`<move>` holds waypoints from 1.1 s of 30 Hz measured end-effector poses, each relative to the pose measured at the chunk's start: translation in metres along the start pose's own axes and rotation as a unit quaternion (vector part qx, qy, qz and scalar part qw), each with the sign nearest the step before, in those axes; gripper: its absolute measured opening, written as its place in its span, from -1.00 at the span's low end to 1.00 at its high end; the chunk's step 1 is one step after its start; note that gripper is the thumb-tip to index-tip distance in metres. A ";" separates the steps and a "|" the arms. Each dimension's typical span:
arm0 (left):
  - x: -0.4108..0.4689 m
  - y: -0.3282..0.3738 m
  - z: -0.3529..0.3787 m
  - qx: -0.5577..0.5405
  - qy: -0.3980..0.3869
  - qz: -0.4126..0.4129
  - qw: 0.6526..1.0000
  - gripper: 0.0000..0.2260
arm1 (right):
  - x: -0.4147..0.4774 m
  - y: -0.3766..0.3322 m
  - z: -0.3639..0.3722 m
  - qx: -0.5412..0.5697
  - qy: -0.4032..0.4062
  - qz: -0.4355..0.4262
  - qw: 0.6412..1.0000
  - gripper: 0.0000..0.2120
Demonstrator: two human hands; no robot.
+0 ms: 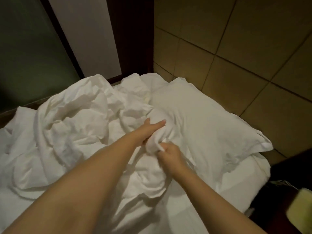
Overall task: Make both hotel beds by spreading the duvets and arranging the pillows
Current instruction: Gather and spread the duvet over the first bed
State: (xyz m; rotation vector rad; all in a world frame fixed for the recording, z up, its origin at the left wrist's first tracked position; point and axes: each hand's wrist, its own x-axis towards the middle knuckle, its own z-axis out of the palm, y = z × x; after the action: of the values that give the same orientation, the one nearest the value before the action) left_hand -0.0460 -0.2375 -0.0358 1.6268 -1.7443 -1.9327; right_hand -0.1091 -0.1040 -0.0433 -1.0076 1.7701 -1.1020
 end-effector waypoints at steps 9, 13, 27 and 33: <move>-0.084 -0.017 0.122 0.246 -0.187 0.068 0.949 -0.71 | 0.011 0.017 -0.098 -0.079 0.218 0.074 0.970 -0.65; -0.090 -0.033 0.152 0.281 -0.274 0.037 0.919 -0.96 | 0.029 0.069 -0.116 -0.272 0.069 0.298 0.913 -0.32; 0.009 -0.023 0.115 0.279 -0.028 0.023 0.960 -0.44 | 0.009 0.116 -0.129 -0.350 0.096 0.154 0.919 -0.28; 0.069 -0.027 0.109 0.323 0.112 -0.068 0.937 -0.15 | 0.103 0.108 -0.122 -0.436 0.004 0.018 0.900 0.00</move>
State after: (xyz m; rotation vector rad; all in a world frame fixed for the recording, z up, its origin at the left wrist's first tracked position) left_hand -0.1383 -0.1984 -0.1216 2.0959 -2.3641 -1.1865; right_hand -0.2790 -0.1294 -0.1291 -1.4570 2.3274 -0.2269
